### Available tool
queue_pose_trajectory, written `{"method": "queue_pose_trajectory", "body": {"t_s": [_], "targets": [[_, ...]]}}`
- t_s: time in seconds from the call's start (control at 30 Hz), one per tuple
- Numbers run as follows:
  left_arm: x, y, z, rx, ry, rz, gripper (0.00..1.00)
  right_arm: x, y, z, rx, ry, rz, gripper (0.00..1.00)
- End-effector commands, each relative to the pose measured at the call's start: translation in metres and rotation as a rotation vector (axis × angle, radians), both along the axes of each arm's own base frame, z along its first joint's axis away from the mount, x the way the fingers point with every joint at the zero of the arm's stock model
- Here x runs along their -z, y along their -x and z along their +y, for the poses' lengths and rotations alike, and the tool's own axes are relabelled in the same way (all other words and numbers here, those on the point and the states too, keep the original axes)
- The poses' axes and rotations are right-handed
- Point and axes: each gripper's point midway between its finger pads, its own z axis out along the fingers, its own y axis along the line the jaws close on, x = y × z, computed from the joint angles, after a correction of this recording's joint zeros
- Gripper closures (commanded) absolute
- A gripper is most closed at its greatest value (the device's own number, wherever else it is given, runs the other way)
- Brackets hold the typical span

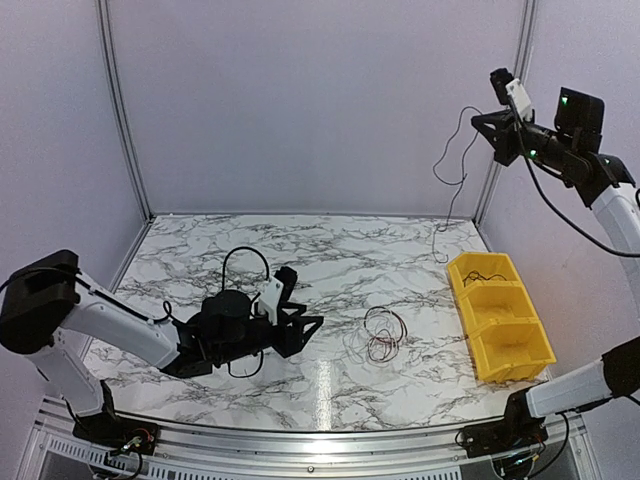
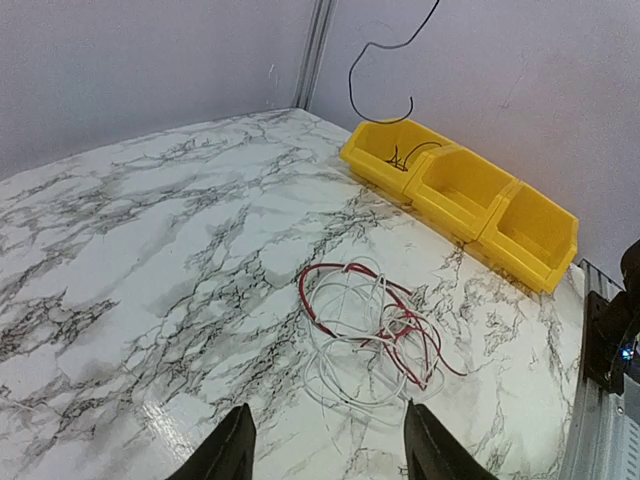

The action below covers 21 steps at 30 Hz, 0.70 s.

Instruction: Untangle the cables

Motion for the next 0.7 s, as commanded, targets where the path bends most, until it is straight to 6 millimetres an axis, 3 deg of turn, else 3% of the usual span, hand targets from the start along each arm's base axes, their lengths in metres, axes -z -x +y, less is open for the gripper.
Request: {"method": "queue_pose_trajectory", "body": {"t_s": [0.0,0.03,0.23,0.33,0.47,0.67], "targets": [[-0.035,0.001,0.0,-0.012,-0.03,0.067,0.44,-0.006,0.003,-0.051,0.157,0.032,-0.051,1.0],[-0.041,0.001,-0.002,-0.005,-0.061,0.086,0.44,0.0,0.0,-0.065,0.193,0.04,-0.041,1.0],[-0.127,-0.012,-0.017,-0.004,-0.079,0.085,0.43,0.033,-0.011,-0.135,0.35,0.088,0.043,1.0],[-0.15,-0.022,-0.016,-0.027,-0.11,0.014,0.42,0.048,-0.014,-0.168,0.417,0.095,0.085,1.0],[-0.147,-0.037,-0.006,-0.096,-0.12,-0.041,0.42,0.071,-0.018,-0.194,0.455,0.084,0.146,1.0],[-0.11,-0.051,0.011,-0.126,-0.134,0.014,0.41,0.08,-0.011,-0.184,0.404,0.077,0.182,1.0]]}}
